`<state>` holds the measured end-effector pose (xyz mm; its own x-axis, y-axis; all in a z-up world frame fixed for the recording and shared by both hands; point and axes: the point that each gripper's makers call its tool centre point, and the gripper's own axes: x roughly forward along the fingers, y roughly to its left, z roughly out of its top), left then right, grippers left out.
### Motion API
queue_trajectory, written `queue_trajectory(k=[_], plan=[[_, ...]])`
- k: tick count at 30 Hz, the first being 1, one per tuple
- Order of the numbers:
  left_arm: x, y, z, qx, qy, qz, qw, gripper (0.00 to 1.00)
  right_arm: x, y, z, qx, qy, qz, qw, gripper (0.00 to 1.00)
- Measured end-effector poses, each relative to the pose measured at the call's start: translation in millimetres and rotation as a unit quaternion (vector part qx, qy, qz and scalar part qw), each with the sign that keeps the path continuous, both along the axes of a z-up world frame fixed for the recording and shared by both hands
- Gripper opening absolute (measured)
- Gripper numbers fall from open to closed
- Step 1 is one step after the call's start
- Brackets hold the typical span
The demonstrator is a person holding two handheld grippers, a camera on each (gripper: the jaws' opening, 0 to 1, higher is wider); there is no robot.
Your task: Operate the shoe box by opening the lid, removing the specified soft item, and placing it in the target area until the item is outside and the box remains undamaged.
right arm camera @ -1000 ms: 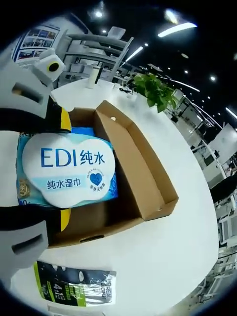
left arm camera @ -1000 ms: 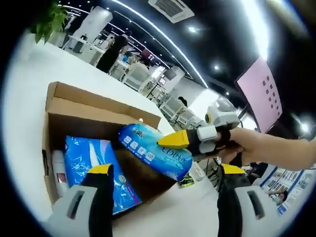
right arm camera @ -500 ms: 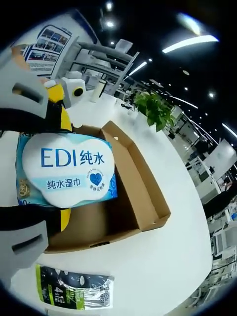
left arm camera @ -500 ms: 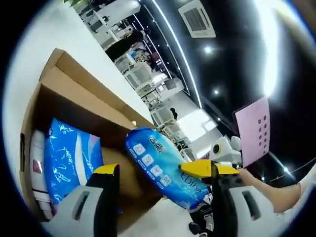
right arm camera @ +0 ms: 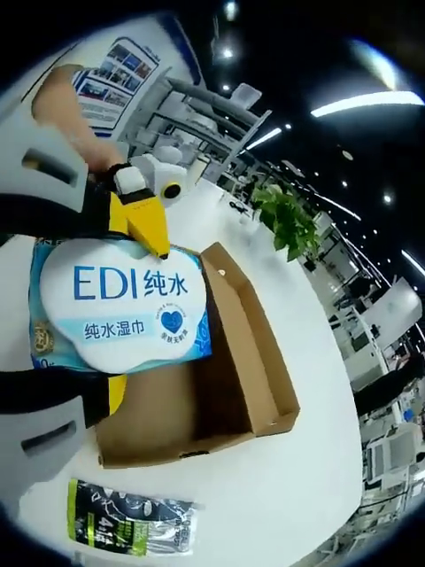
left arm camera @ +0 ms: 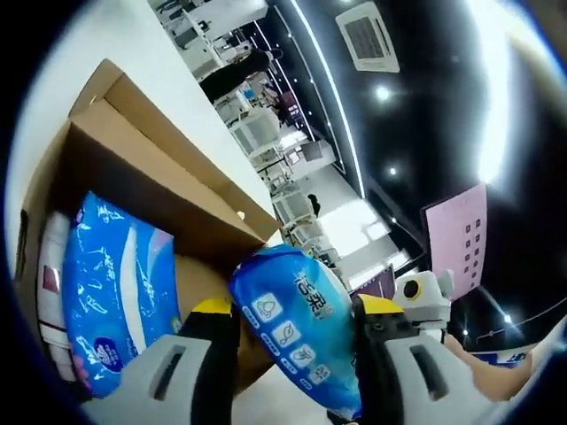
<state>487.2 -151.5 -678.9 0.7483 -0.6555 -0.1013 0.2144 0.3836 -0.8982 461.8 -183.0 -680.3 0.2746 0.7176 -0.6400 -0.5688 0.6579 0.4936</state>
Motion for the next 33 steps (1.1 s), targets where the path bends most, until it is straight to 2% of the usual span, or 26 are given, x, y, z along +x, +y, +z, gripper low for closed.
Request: queue_trajectory(k=[3, 7, 15, 26, 29, 33], plan=[[-4.4, -2, 4.2, -0.011, 0.003, 0.004, 0.9999, 0.50, -3, -1, 5.9, -0.005, -0.010, 0.005, 0.9999, 0.54], [-9.3, -5, 14.7, -0.013, -0.015, 0.006, 0.9998, 0.49, -7, -4, 14.7, -0.019, -0.039, 0.015, 0.9990, 0.55], [-18.3, -12, 17.7, -0.025, -0.020, -0.001, 0.9995, 0.46, -17, -11, 14.6, -0.043, -0.049, 0.014, 0.9978, 0.55], [-31.4, -29, 29.6, -0.016, -0.034, -0.023, 0.9990, 0.44, -30, -28, 23.4, -0.043, -0.070, 0.006, 0.9966, 0.56], [-38.1, -40, 30.3, -0.007, -0.026, -0.037, 0.9989, 0.44, -36, -38, 21.4, -0.045, -0.057, 0.001, 0.9974, 0.56], [-42.9, -47, 31.5, -0.008, -0.025, -0.041, 0.9988, 0.44, -41, -46, 24.7, -0.047, -0.061, 0.003, 0.9971, 0.56]])
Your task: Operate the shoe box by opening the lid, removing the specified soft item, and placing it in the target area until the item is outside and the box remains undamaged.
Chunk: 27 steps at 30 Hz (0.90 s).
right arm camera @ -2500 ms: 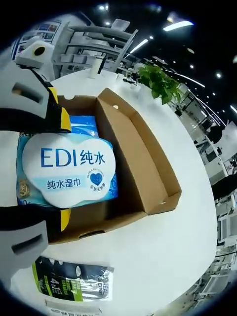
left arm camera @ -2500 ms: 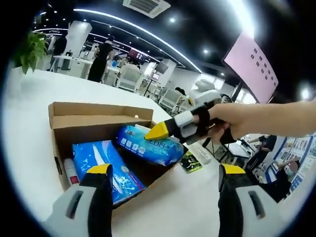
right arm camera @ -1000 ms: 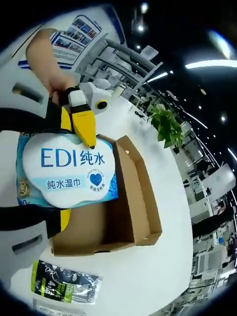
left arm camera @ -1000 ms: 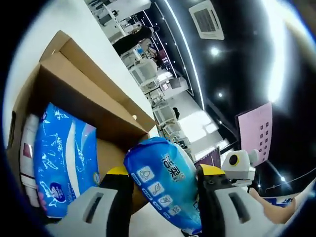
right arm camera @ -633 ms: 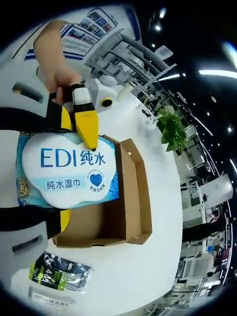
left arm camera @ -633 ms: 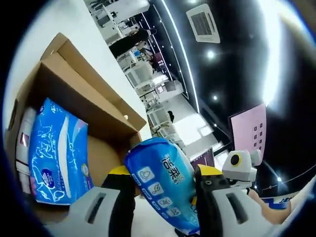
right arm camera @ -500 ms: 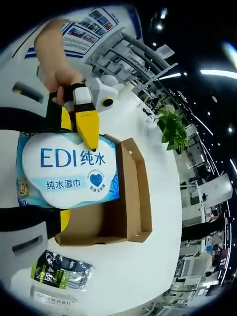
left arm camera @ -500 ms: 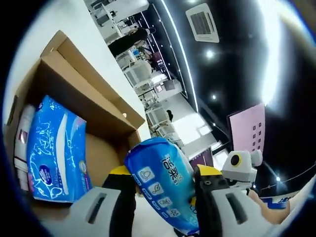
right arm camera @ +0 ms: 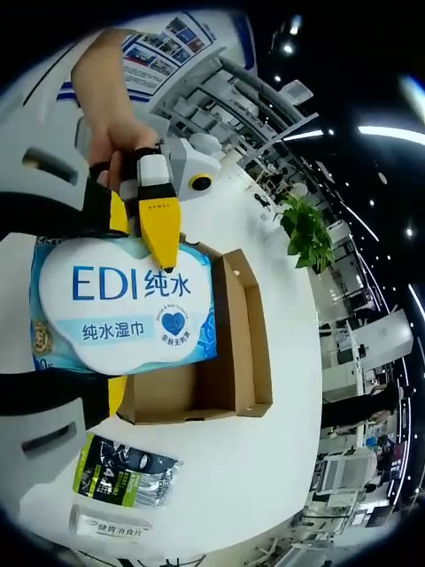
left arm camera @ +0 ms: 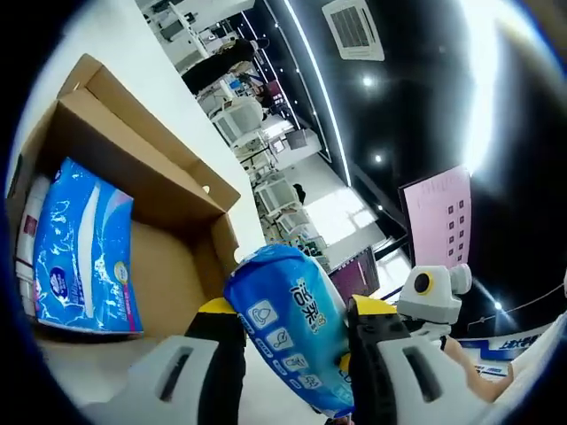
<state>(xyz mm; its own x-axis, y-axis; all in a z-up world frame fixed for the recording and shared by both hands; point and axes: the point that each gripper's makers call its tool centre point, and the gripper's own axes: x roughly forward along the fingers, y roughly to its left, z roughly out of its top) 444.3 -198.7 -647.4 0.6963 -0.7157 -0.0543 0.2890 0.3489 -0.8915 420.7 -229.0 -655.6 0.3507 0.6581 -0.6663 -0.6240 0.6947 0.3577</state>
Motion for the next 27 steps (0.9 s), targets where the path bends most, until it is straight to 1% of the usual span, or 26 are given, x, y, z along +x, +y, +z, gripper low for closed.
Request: queue_trajectory(k=[2, 4, 7, 17, 21, 27], plan=[[-2.1, -4, 1.2, 0.000, 0.001, -0.003, 1.0000, 0.44, -2, -4, 0.7, 0.000, -0.002, -0.001, 1.0000, 0.56], [-5.2, -10, 2.2, 0.007, -0.001, -0.008, 0.9999, 0.43, -5, -9, -1.0, 0.002, 0.005, -0.003, 1.0000, 0.56], [-9.4, -17, -1.2, 0.015, 0.001, -0.021, 0.9997, 0.43, -11, -15, -3.6, -0.004, 0.009, 0.003, 0.9999, 0.56], [-18.8, -39, -2.2, 0.008, 0.006, -0.038, 0.9992, 0.43, -22, -38, -5.3, -0.005, 0.008, -0.006, 0.9999, 0.57], [-20.1, -44, -1.5, 0.009, 0.004, -0.042, 0.9991, 0.43, -24, -43, -4.1, 0.002, 0.009, -0.001, 1.0000, 0.56], [-20.8, -48, -0.4, 0.008, 0.003, -0.045, 0.9989, 0.42, -27, -46, -2.0, 0.004, 0.006, 0.009, 0.9999, 0.56]])
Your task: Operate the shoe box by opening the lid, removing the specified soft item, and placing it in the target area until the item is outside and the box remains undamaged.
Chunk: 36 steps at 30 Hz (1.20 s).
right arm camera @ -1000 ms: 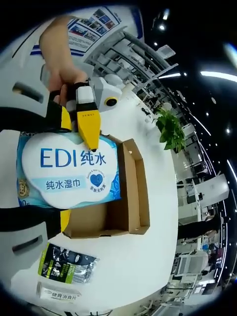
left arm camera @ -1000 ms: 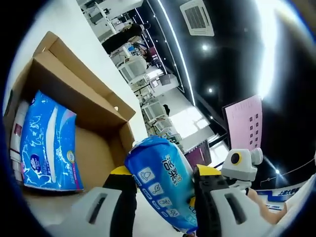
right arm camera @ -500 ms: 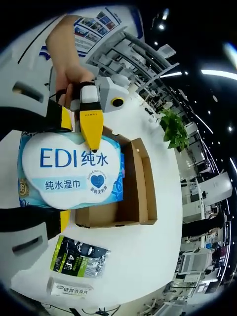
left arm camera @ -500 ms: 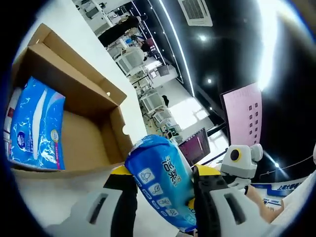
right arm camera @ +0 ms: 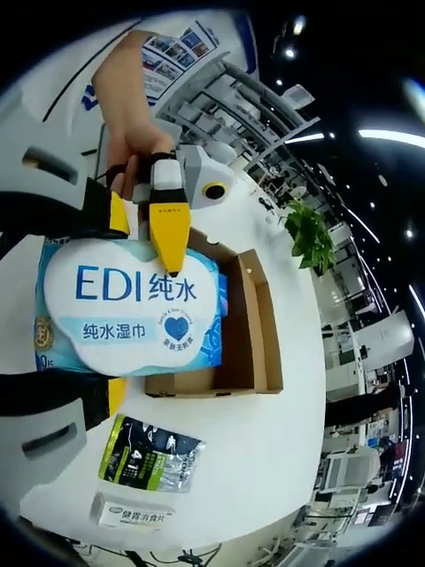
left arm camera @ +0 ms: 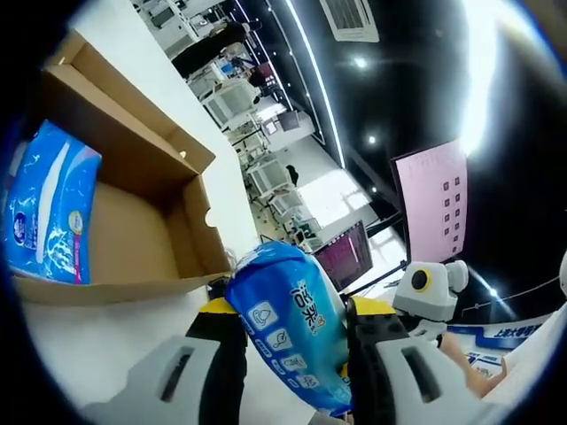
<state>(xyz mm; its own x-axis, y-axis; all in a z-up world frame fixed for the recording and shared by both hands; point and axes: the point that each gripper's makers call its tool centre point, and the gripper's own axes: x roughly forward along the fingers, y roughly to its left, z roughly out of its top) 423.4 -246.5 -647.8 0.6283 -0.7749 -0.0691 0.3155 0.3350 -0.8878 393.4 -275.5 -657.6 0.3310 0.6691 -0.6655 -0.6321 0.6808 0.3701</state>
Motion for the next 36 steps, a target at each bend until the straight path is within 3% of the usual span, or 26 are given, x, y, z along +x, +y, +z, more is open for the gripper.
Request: queue_trajectory(k=[21, 29, 36], plan=[[-5.2, -12, -3.3, -0.012, 0.009, -0.001, 0.9999, 0.41, -11, -11, -3.3, 0.018, 0.010, 0.035, 0.9992, 0.57], [-6.4, -15, -1.8, -0.014, 0.009, -0.007, 0.9998, 0.41, -15, -15, -2.7, 0.023, 0.009, 0.030, 0.9992, 0.57], [-15.2, -25, -0.8, -0.018, 0.011, -0.019, 0.9996, 0.40, -31, -23, -3.8, 0.019, 0.011, 0.063, 0.9978, 0.58]])
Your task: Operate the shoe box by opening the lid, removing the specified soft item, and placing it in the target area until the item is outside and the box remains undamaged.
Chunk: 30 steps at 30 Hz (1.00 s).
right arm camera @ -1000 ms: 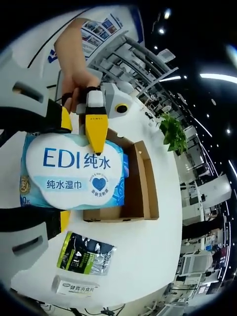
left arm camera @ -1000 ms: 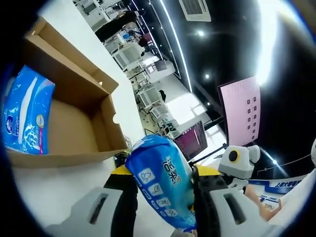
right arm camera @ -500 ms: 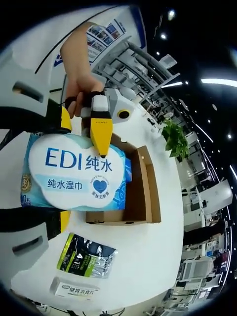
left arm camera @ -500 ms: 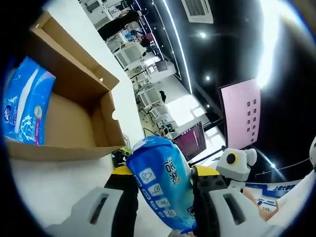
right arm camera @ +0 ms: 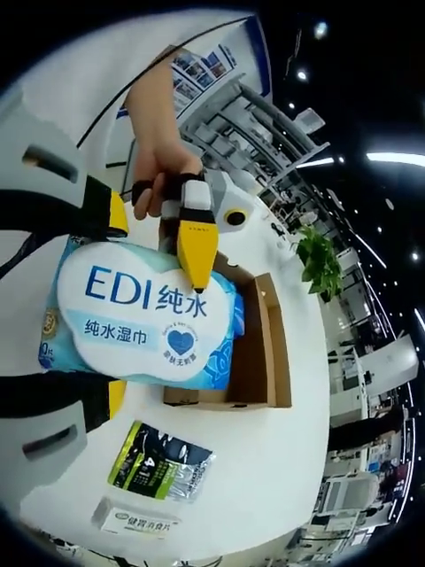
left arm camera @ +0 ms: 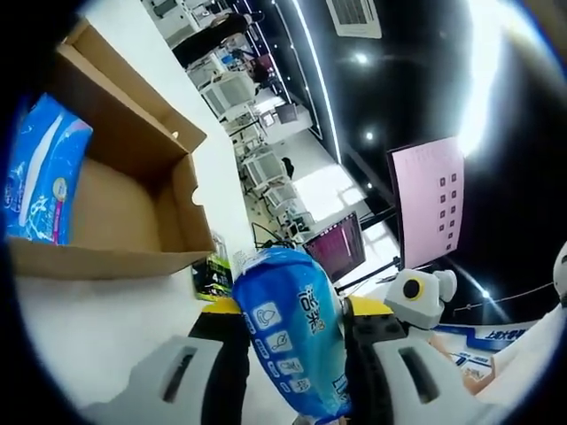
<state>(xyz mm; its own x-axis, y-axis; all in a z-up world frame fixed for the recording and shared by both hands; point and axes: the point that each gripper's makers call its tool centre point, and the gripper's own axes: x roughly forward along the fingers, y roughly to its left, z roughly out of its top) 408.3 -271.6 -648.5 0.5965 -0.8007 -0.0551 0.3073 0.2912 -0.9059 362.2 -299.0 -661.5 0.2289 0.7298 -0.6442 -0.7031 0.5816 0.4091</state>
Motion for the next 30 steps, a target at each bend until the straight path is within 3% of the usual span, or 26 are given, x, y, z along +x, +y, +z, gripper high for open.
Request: queue_trajectory(k=[30], plan=[[-7.2, -45, 0.1, 0.000, -0.005, -0.063, 0.9980, 0.38, -14, -38, -7.7, -0.004, 0.001, -0.095, 0.9954, 0.55]])
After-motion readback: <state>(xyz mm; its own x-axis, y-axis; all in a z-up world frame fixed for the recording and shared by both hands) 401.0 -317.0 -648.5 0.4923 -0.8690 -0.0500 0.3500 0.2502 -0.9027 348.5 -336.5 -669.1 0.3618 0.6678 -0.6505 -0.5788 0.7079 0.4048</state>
